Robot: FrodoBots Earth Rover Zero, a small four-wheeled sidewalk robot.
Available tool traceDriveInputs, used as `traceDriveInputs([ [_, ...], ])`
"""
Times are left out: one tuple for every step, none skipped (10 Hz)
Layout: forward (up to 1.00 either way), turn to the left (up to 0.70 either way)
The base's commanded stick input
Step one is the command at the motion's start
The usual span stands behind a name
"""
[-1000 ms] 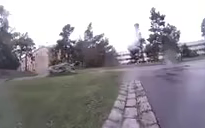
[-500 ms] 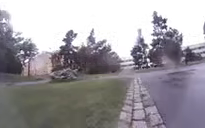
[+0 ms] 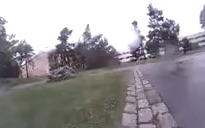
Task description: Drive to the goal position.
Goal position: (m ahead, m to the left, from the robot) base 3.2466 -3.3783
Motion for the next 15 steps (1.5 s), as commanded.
traceDriveInputs([
  [0.45,0.27],
  [0.45,0.27],
  [0.45,0.27],
  [0.45,0.27],
  [0.45,0.27],
  [0.45,0.27],
  [0.45,0.27],
  [0.45,0.27],
  [0.45,0.27],
  [0.45,0.27],
  [0.45,0.27],
  [0.45,0.27],
  [0.45,0.27],
  [0.45,0.27],
  [0.45,0.27],
])
